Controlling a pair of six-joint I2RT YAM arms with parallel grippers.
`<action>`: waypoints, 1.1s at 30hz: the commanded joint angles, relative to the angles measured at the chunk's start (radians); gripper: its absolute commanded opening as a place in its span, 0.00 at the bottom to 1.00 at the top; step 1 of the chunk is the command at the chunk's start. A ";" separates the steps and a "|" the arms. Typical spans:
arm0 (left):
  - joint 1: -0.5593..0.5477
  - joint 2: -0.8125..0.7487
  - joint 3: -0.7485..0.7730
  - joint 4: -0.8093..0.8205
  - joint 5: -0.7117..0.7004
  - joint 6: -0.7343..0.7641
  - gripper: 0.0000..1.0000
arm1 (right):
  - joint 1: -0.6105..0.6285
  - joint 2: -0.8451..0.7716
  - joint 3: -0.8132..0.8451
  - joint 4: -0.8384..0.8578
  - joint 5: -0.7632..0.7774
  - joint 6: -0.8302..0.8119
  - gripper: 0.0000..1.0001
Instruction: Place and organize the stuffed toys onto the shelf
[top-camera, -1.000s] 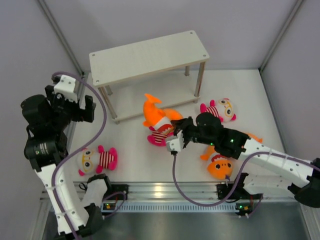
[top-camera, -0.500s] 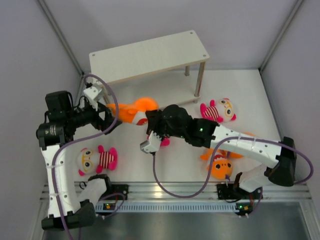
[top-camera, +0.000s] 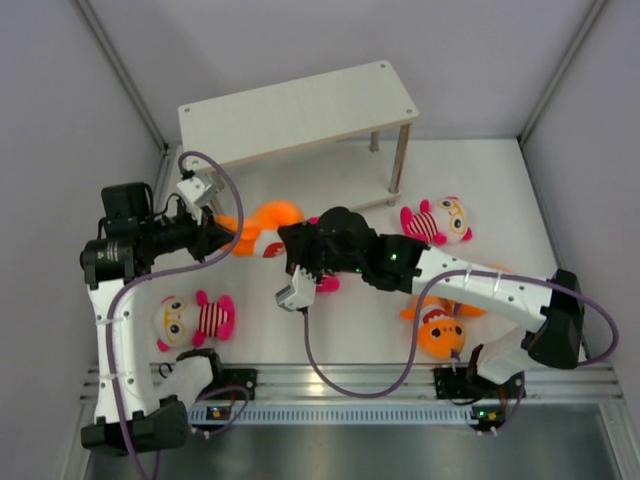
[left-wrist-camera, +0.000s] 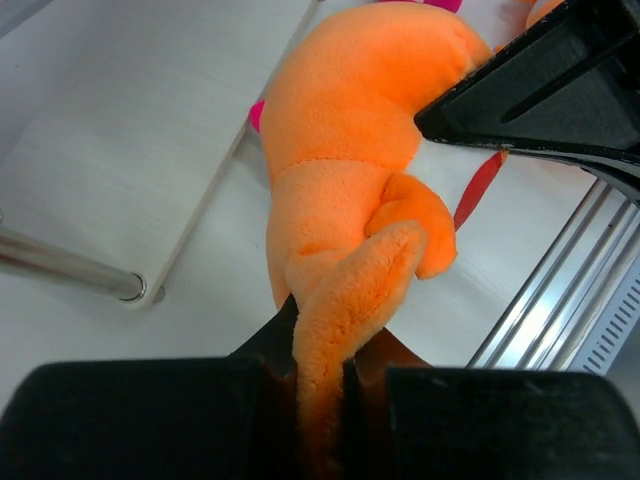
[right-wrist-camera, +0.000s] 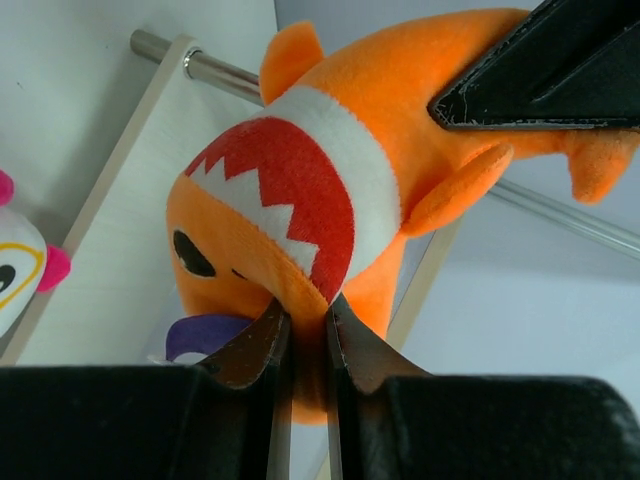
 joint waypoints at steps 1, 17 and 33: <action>-0.004 0.011 -0.003 0.004 -0.015 -0.003 0.00 | 0.014 -0.010 0.015 0.172 -0.066 0.028 0.00; -0.004 -0.029 0.062 0.105 -0.098 -0.217 0.00 | -0.029 -0.215 -0.321 0.885 0.015 1.227 0.87; -0.004 -0.031 0.028 0.237 -0.098 -0.342 0.00 | -0.185 -0.180 -0.559 1.058 0.061 2.757 0.95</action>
